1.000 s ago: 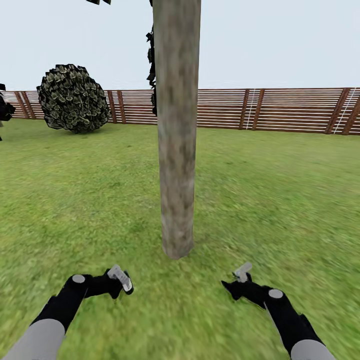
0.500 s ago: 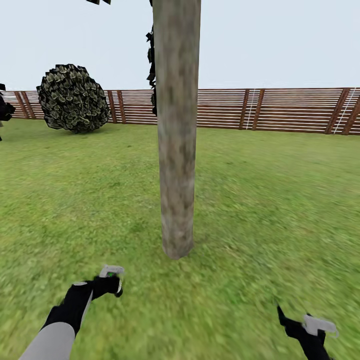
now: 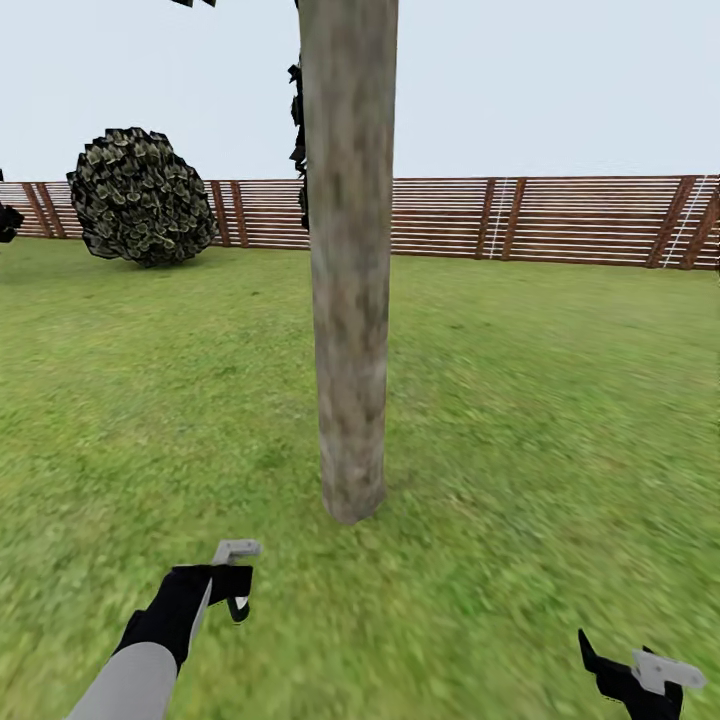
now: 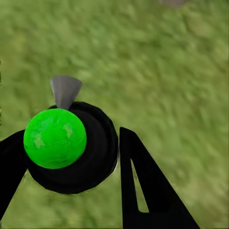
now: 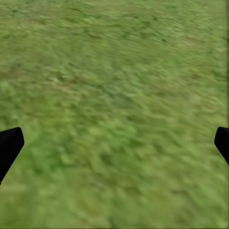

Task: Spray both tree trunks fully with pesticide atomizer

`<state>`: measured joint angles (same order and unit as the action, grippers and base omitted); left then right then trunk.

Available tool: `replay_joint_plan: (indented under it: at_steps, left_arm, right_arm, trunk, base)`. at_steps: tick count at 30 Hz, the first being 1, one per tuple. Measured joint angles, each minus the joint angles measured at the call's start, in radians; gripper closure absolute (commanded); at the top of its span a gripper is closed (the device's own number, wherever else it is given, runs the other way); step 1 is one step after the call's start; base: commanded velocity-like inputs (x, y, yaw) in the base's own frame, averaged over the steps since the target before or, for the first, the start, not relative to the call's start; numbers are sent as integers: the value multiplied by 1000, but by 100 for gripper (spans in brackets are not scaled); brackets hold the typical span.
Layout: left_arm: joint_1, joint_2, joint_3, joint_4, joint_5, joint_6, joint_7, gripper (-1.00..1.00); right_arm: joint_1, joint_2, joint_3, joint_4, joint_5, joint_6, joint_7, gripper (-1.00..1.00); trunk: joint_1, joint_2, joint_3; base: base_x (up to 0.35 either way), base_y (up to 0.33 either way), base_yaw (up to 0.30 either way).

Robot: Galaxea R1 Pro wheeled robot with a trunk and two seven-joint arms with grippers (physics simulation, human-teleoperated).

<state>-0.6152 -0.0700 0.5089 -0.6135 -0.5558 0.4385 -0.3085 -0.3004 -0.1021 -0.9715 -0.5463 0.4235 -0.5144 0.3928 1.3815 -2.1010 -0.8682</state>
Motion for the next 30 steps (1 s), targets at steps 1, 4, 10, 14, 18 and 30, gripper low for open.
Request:
replay_joint_plan:
  at_steps: [1, 4, 10, 14, 18, 30]
  left_arm:
    - [0, 0, -1, 1, -1, 1, 1, 100]
    - [0, 1, -4, 2, -5, 2, 1, 100]
    - [0, 1, -6, 3, -6, 3, 2, 100]
    - [0, -1, -6, 4, -5, 3, 2, 100]
    - [1, -2, -5, 4, -5, 3, 2, 100]
    - [3, -2, -6, 14, -7, 5, 2, 100]
  right_arm:
    - [0, 0, 0, 0, 0, 0, 0, -100]
    - [1, 1, 0, 1, 1, 1, 1, -100]
    - [2, 1, 0, 3, 1, 1, 1, -100]
    - [2, 2, 2, 3, 1, 1, 1, -100]
    - [2, 2, 2, 3, 2, 1, 3, -100]
    - [2, 2, 1, 3, 2, 2, 3, -100]
  trunk:
    - [0, 0, 0]
    - [0, 0, 0]
    - [0, 0, 0]
    - [0, 0, 0]
    - [0, 0, -3]
    - [0, 0, -20]
  base:
    - [329, 0, -16]
    - [334, 0, -74]
    - [337, 3, -262]
    - [336, 97, -297]
    - [297, 107, -234]
    - [21, 5, -168]
